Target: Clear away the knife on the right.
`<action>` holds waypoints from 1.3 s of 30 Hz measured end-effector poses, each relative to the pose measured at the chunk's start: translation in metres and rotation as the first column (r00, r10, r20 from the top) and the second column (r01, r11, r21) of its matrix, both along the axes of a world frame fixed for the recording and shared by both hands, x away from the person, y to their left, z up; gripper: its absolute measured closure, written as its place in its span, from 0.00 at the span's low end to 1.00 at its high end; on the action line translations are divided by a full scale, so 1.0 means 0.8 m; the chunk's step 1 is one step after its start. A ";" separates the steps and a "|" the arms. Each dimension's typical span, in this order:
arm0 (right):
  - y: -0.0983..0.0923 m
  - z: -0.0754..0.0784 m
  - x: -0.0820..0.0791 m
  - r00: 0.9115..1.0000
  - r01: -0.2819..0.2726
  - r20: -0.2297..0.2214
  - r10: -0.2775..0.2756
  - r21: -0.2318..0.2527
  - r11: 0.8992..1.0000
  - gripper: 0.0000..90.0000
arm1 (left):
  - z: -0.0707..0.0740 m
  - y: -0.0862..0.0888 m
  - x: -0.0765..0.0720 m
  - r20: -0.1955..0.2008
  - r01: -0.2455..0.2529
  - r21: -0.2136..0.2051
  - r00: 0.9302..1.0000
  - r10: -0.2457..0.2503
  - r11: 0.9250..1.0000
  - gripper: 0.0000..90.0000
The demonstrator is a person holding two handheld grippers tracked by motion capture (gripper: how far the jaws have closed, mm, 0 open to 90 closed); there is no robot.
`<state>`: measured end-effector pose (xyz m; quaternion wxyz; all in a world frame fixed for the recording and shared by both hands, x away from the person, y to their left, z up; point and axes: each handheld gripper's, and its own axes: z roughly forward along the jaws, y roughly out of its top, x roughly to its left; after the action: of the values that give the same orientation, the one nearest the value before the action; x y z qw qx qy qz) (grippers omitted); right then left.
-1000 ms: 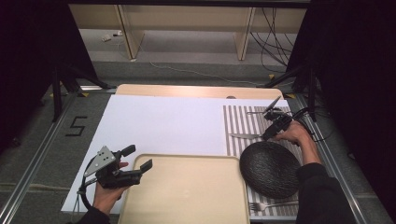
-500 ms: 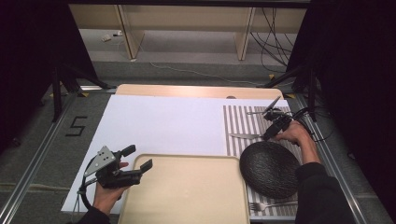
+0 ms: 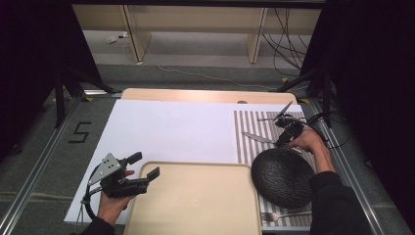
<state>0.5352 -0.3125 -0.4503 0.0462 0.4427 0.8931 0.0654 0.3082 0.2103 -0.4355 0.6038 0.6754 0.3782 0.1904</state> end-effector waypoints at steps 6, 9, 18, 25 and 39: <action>0.000 0.001 -0.001 1.000 -0.017 -0.001 0.017 -0.004 1.000 0.83 | 0.000 0.000 0.000 0.001 -0.002 0.000 1.000 0.002 1.000 0.14; 0.002 0.001 -0.002 1.000 -0.023 -0.009 0.023 -0.006 1.000 0.86 | 0.000 0.000 0.000 0.000 -0.003 0.000 1.000 0.003 1.000 0.14; 0.004 0.000 -0.006 0.996 -0.078 0.033 0.079 -0.021 0.997 0.89 | 0.000 0.000 0.000 0.002 -0.005 -0.001 1.000 0.005 1.000 0.14; -0.002 0.004 -0.009 0.993 -0.094 0.072 0.098 -0.059 0.994 0.89 | 0.000 -0.001 0.000 -0.001 -0.003 0.000 1.000 0.003 1.000 0.14; -0.015 0.045 -0.018 0.986 -0.038 0.162 0.044 -0.038 0.999 0.89 | 0.001 -0.001 0.000 0.004 -0.001 -0.002 1.000 0.001 1.000 0.14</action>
<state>0.5212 -0.3245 -0.4140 0.1251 0.4164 0.8963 0.0867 0.3084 0.2097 -0.4349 0.6050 0.6744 0.3772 0.1917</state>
